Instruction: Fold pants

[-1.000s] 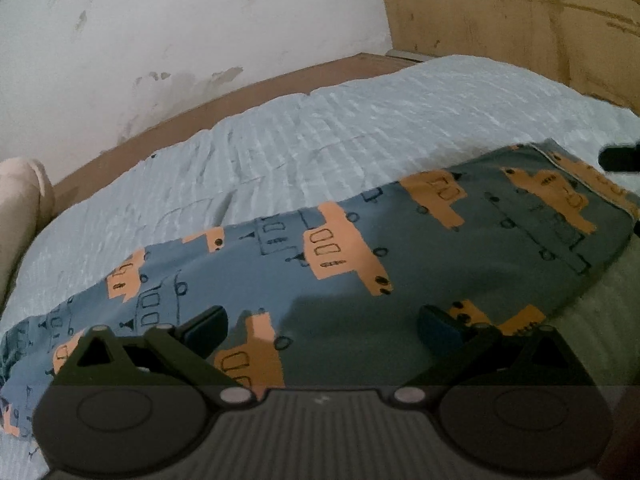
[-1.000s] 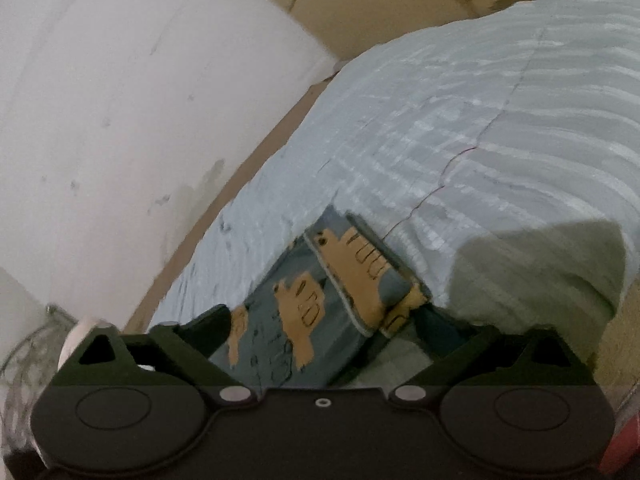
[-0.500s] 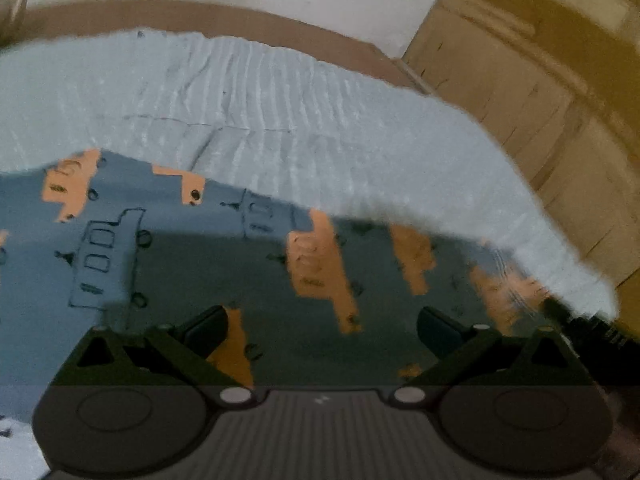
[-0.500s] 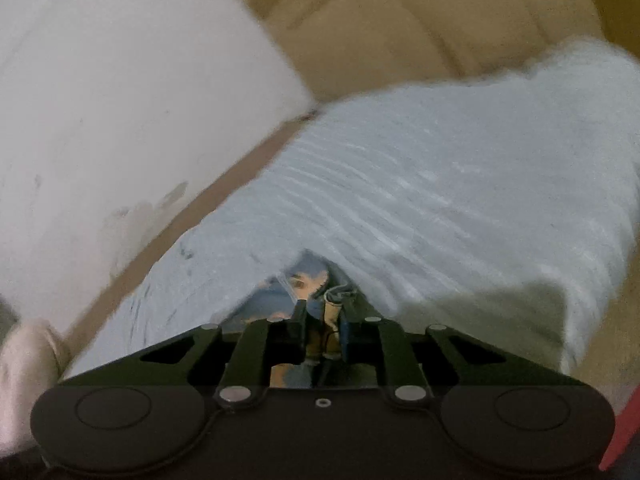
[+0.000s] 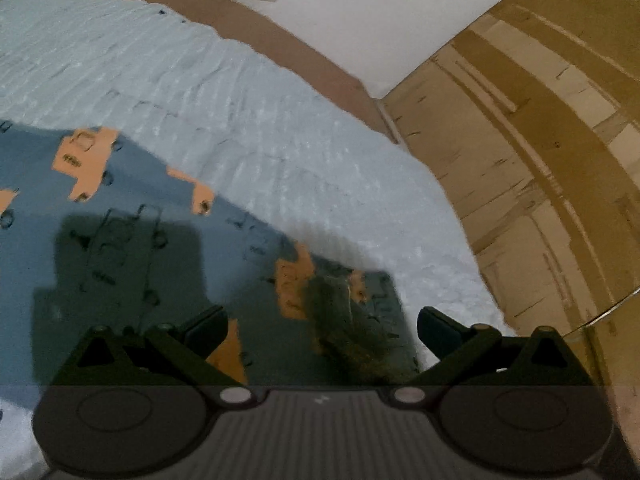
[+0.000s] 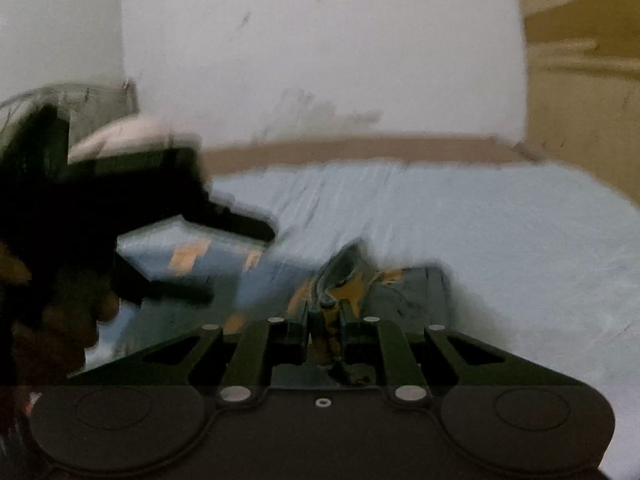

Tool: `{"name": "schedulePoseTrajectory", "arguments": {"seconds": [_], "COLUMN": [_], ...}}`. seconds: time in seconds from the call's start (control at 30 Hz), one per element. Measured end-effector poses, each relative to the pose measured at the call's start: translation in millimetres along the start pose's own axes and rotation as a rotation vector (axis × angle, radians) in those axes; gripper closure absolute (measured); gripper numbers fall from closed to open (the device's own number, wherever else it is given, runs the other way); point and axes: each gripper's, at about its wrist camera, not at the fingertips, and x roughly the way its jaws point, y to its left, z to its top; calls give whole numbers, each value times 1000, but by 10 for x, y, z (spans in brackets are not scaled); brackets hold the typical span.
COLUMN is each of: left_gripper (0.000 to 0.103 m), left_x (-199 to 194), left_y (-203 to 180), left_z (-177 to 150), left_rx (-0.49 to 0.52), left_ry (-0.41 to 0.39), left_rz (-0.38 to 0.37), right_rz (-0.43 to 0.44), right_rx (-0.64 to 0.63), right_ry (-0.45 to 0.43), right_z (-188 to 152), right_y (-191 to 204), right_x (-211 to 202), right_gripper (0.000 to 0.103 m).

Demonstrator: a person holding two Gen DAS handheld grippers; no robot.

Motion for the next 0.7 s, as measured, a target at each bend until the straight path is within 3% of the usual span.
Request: {"name": "schedulePoseTrajectory", "arguments": {"seconds": [0.07, 0.27, 0.43, 0.7], "left_gripper": [1, 1, 1, 1], "left_x": [16, 116, 197, 264], "left_y": [0, -107, -189, -242], "left_z": [-28, -91, -132, -132], "left_rx": [11, 88, 126, 140], "left_ry": [13, 34, 47, 59], "left_rz": [28, 121, 146, 163], "right_rz": [2, 70, 124, 155], "right_rx": [43, 218, 381, 469], "right_ry": [36, 16, 13, 8], "right_z": [-126, -121, -181, -218], "right_y": [-57, -323, -528, -583], "right_x": [127, 208, 201, 175], "right_gripper": [88, 87, 86, 86]}}
